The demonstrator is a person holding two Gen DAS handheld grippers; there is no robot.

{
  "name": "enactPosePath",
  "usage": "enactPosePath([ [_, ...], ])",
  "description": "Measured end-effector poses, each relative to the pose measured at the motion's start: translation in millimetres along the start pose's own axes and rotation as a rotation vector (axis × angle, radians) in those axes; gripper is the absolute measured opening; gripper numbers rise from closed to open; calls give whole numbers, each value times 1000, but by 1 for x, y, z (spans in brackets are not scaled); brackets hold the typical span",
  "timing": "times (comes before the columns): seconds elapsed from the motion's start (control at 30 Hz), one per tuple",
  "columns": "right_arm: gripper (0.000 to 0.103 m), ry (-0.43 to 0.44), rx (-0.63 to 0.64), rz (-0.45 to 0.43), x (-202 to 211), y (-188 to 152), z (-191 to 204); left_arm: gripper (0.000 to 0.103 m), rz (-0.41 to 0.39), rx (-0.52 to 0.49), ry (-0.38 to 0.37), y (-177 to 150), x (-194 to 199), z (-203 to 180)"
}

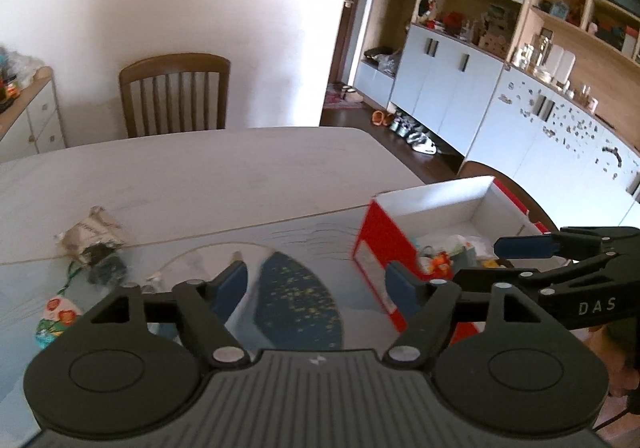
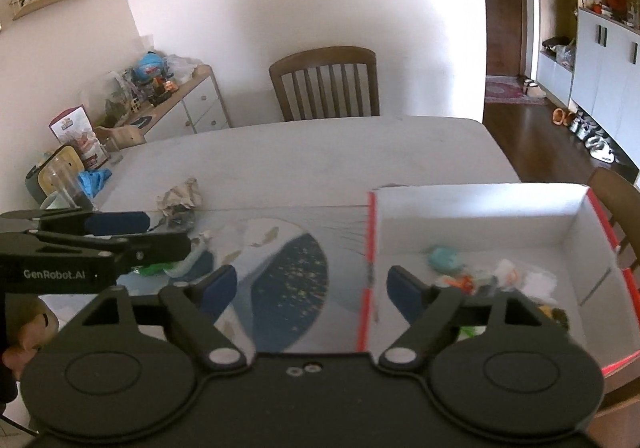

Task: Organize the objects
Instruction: 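Withdraw both grippers from the box back over the table, then grasp the green lucky charm pouch with the left gripper while the right grasps the white tape dispenser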

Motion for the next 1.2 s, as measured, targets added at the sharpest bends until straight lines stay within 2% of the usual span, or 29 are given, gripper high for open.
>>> enactPosePath([
  [0.17, 95, 4, 10, -3, -14, -2, 30, 91, -9, 21, 21, -4, 9, 34],
  [0.23, 97, 4, 13, 0, -21, -3, 40, 103, -14, 32, 33, -7, 13, 49],
  [0.47, 97, 17, 32, 39, -51, -12, 76, 103, -42, 83, 119, -24, 23, 110],
  [0.7, 97, 21, 63, 88, -83, -21, 104, 103, -15, 108, 199, -45, 23, 175],
  [0.97, 97, 4, 57, 124, -128, -20, 121, 103, 34, 54, 261, -65, -2, 222],
  [1.2, 97, -21, 41, 169, -176, -26, 135, 103, 87, 56, 286, -79, -35, 248],
])
Point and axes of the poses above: each gripper's, at about its wrist camera, not at the fingertips, and x roughly against the way its jaws point, z to its left, y to its top, the point moved 7 cm from there along -x, roughly the way its jaws point, and after that the axes turned 10 degrees about -z, right-handed, at the moved point
